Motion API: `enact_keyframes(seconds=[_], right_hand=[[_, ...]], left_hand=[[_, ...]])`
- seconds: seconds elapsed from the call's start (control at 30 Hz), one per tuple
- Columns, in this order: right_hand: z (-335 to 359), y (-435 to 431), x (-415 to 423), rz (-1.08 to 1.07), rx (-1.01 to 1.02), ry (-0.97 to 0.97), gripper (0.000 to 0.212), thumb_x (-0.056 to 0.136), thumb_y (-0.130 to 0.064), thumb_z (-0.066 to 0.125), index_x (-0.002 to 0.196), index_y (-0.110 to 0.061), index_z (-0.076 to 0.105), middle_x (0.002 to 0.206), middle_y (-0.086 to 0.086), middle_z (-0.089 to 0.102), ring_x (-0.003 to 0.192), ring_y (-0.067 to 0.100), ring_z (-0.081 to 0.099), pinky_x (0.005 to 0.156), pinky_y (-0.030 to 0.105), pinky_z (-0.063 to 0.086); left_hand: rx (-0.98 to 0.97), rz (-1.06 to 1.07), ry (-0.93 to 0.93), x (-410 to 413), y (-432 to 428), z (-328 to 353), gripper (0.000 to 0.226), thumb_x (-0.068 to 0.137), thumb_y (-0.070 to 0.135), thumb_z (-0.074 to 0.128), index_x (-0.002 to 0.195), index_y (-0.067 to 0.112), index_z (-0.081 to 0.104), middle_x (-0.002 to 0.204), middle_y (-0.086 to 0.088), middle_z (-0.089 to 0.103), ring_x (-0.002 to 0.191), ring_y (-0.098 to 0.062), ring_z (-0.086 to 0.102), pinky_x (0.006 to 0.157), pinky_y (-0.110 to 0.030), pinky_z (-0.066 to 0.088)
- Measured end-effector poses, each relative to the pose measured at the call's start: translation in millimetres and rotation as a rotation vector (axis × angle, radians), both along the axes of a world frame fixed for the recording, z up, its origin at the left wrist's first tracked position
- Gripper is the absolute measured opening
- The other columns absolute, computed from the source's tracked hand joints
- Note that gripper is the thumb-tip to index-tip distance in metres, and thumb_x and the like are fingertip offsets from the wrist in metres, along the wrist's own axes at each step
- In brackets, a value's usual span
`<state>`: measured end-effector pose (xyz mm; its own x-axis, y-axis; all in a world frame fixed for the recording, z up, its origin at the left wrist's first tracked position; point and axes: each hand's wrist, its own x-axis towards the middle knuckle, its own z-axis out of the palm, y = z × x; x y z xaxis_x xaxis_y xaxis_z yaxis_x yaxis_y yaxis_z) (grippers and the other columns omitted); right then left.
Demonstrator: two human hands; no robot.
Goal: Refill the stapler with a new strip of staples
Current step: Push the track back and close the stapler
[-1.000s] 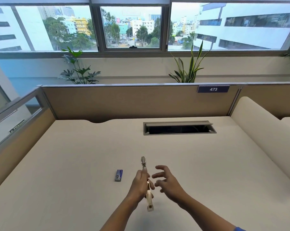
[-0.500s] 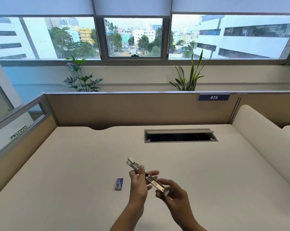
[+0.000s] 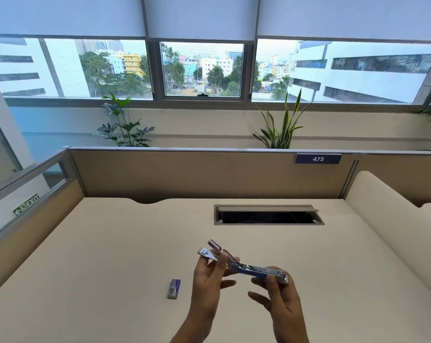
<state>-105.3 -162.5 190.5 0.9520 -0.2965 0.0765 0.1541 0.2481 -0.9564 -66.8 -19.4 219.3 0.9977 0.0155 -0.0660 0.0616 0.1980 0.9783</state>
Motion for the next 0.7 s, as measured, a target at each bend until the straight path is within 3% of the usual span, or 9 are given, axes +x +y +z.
enact_keyframes(seconds=[0.2,0.33,0.43,0.57,0.7], right_hand=[[19,-15,-1,0.053,-0.034,0.019,0.013,0.097,-0.009,0.048,0.098,-0.008,0.061,0.088,0.007,0.075,0.083,0.022,0.073,0.06,0.029,0.06],[32,-19,6,0.011,-0.077,0.015,0.016,0.089,-0.019,0.059,0.094,-0.008,0.07,0.091,0.003,0.077,0.087,0.022,0.076,0.064,0.028,0.061],[35,-16,11,-0.01,-0.075,0.037,0.013,0.089,-0.015,0.064,0.094,-0.016,0.076,0.091,0.004,0.079,0.085,0.021,0.077,0.064,0.026,0.061],[39,-6,13,0.085,-0.108,0.091,0.02,0.095,-0.014,0.061,0.093,-0.019,0.08,0.092,0.008,0.079,0.088,0.023,0.076,0.069,0.028,0.061],[44,5,12,0.15,-0.165,0.114,0.013,0.091,-0.027,0.067,0.096,-0.031,0.079,0.093,0.002,0.079,0.087,0.018,0.076,0.074,0.033,0.062]], left_hand=[[-0.071,-0.041,-0.095,-1,-1,2,0.037,0.08,0.029,0.063,0.102,0.0,0.058,0.089,-0.015,0.075,0.089,-0.025,0.074,0.071,-0.024,0.059],[-0.007,-0.059,-0.175,-1,-3,5,0.038,0.068,0.038,0.075,0.094,0.012,0.064,0.087,-0.012,0.076,0.086,-0.025,0.074,0.069,-0.026,0.059],[0.159,-0.077,-0.266,-2,-7,6,0.033,0.063,0.052,0.079,0.085,0.029,0.068,0.077,-0.005,0.075,0.076,-0.02,0.074,0.069,-0.029,0.06],[0.423,-0.048,-0.356,-7,-9,7,0.031,0.068,0.064,0.071,0.09,0.042,0.067,0.06,0.007,0.069,0.057,-0.011,0.067,0.058,-0.015,0.052],[0.512,-0.018,-0.383,-9,-6,8,0.025,0.072,0.064,0.066,0.09,0.046,0.067,0.051,0.012,0.063,0.045,-0.003,0.057,0.049,-0.009,0.041]])
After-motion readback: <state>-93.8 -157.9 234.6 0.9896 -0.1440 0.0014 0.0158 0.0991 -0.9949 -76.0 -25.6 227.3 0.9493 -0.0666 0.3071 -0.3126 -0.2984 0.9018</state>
